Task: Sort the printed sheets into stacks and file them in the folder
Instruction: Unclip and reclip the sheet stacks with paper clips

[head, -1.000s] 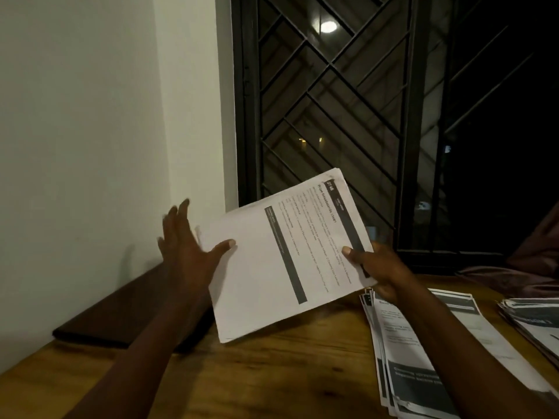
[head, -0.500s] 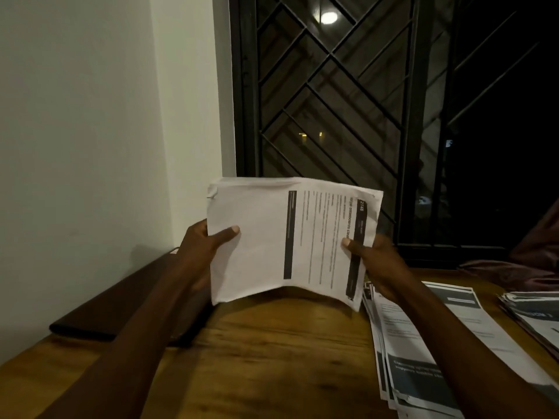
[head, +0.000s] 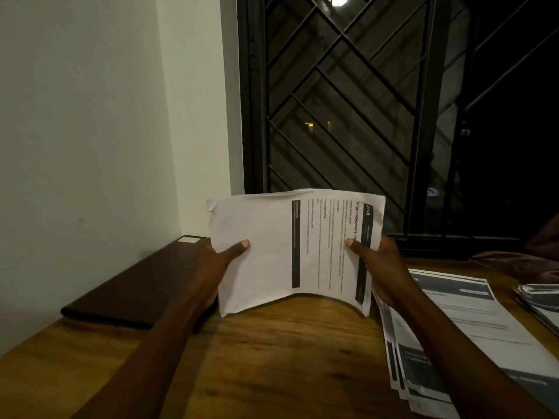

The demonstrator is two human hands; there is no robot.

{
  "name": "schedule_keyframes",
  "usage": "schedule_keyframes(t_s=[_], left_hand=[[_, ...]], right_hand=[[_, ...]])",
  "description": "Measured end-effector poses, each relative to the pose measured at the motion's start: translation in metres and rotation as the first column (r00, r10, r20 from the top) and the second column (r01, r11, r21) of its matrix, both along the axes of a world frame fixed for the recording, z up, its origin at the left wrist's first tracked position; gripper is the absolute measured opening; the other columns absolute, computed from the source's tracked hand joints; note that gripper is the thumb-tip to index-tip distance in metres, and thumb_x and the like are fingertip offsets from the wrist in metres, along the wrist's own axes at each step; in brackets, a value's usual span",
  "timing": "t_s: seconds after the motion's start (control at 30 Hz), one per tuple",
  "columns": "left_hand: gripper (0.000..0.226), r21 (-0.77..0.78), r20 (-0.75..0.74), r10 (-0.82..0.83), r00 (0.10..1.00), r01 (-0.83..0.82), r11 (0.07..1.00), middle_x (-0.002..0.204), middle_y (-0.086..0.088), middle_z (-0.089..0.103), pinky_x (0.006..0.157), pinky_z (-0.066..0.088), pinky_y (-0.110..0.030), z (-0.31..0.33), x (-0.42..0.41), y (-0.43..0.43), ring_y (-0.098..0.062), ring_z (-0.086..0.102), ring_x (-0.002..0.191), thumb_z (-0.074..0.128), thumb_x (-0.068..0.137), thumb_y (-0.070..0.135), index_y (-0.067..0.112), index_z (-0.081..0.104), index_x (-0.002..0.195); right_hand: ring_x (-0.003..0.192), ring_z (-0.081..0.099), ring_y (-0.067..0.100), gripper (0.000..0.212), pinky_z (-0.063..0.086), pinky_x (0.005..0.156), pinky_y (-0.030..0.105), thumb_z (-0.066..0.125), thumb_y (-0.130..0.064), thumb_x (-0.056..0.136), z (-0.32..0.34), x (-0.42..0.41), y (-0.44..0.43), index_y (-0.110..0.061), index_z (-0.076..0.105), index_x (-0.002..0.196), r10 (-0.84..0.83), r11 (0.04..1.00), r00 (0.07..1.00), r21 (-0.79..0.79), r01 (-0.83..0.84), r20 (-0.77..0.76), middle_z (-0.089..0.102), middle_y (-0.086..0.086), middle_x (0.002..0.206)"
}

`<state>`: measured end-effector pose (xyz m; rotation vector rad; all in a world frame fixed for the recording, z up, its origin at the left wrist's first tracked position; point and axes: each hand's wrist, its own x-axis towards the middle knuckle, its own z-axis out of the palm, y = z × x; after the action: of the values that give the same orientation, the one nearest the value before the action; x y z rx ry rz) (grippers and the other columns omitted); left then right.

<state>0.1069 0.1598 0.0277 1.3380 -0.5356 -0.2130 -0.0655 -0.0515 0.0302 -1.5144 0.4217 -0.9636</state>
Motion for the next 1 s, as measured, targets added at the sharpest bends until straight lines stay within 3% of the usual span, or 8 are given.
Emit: schedule_keyframes(t_s=[0.13, 0.3, 0.43, 0.57, 0.73, 0.8, 0.87, 1.0], left_hand=[[0.07, 0.054, -0.045, -0.06, 0.997, 0.063, 0.997, 0.124, -0.004, 0.055, 0.098, 0.038, -0.035, -0.029, -0.007, -0.001, -0.022, 0.05, 0.108, 0.079, 0.077, 0.019, 0.01, 0.042, 0.136], [0.059, 0.039, -0.05, -0.059, 0.997, 0.061, 0.997, 0.123, -0.005, 0.055, 0.095, 0.036, -0.034, -0.036, 0.0, 0.0, -0.021, 0.049, 0.109, 0.069, 0.085, 0.012, 0.01, 0.042, 0.137], [0.063, 0.054, -0.116, -0.052, 0.992, 0.058, 0.997, 0.128, -0.008, 0.057, 0.099, 0.039, -0.038, -0.047, 0.002, 0.002, -0.027, 0.052, 0.115, 0.073, 0.081, 0.017, 0.01, 0.044, 0.136], [0.056, 0.004, -0.165, -0.075, 0.983, 0.077, 0.997, 0.13, -0.009, 0.057, 0.103, 0.038, -0.04, -0.05, 0.004, 0.004, -0.027, 0.053, 0.117, 0.069, 0.084, 0.01, 0.01, 0.047, 0.135], [0.053, -0.012, -0.236, -0.094, 0.967, 0.094, 0.995, 0.125, -0.015, 0.06, 0.105, 0.041, -0.051, -0.037, 0.015, 0.011, -0.034, 0.056, 0.115, 0.073, 0.079, 0.015, 0.007, 0.051, 0.127], [0.052, -0.037, -0.31, -0.153, 0.938, 0.149, 0.988, 0.121, -0.019, 0.063, 0.102, 0.044, -0.05, -0.032, 0.016, 0.017, -0.036, 0.058, 0.113, 0.075, 0.076, 0.011, 0.004, 0.055, 0.123], [0.07, -0.053, -0.366, -0.253, 0.896, 0.251, 0.967, 0.12, -0.021, 0.065, 0.102, 0.045, -0.052, -0.031, 0.017, 0.024, -0.037, 0.06, 0.114, 0.085, 0.064, 0.01, 0.004, 0.054, 0.127], [0.109, -0.058, -0.379, -0.392, 0.839, 0.401, 0.914, 0.12, -0.02, 0.066, 0.092, 0.051, -0.053, -0.025, 0.01, 0.033, -0.035, 0.063, 0.112, 0.099, 0.031, 0.012, 0.008, 0.052, 0.13]], right_hand=[[0.099, 0.061, 0.02, 0.023, 0.05, 0.082, 0.034, 0.058, -0.007, 0.091, -0.032, -0.002, 0.003, -0.015, 0.059, 0.112, 0.003, 1.0, 0.992, 0.002, -0.003, -0.127, 0.063, 0.012, 0.12], [0.104, 0.06, 0.022, 0.035, 0.051, 0.085, 0.035, 0.059, -0.006, 0.09, -0.031, 0.003, -0.004, -0.009, 0.056, 0.125, -0.019, 0.999, 0.995, 0.036, 0.023, -0.093, 0.062, 0.008, 0.119], [0.095, 0.063, 0.018, 0.031, 0.051, 0.068, 0.025, 0.058, -0.007, 0.091, -0.05, 0.007, -0.006, -0.009, 0.057, 0.122, 0.021, 0.997, 0.989, 0.074, -0.01, -0.146, 0.065, 0.007, 0.114], [0.09, 0.065, 0.017, 0.025, 0.055, 0.072, 0.029, 0.059, -0.012, 0.092, -0.059, 0.008, -0.011, -0.011, 0.061, 0.116, -0.006, 0.999, 0.972, 0.041, 0.016, -0.233, 0.068, 0.005, 0.105], [0.071, 0.07, 0.023, 0.007, 0.06, 0.063, 0.035, 0.059, -0.01, 0.092, -0.053, 0.008, -0.011, -0.015, 0.062, 0.094, -0.003, 0.991, 0.992, 0.13, 0.019, -0.125, 0.071, 0.011, 0.083], [0.054, 0.065, 0.015, 0.008, 0.056, 0.05, 0.025, 0.054, -0.007, 0.094, -0.046, 0.009, -0.014, -0.005, 0.062, 0.094, -0.086, 0.989, 0.991, 0.115, 0.097, -0.099, 0.066, 0.013, 0.073], [0.049, 0.061, 0.01, 0.013, 0.054, 0.05, 0.023, 0.052, -0.009, 0.096, -0.039, 0.012, -0.019, -0.002, 0.062, 0.093, -0.163, 0.983, 0.98, 0.066, 0.171, -0.114, 0.063, 0.011, 0.069], [0.076, 0.066, 0.022, 0.011, 0.058, 0.075, 0.043, 0.055, -0.017, 0.094, -0.03, 0.021, -0.023, -0.011, 0.063, 0.091, -0.204, 0.968, 0.973, 0.124, 0.217, -0.109, 0.067, 0.01, 0.087]])
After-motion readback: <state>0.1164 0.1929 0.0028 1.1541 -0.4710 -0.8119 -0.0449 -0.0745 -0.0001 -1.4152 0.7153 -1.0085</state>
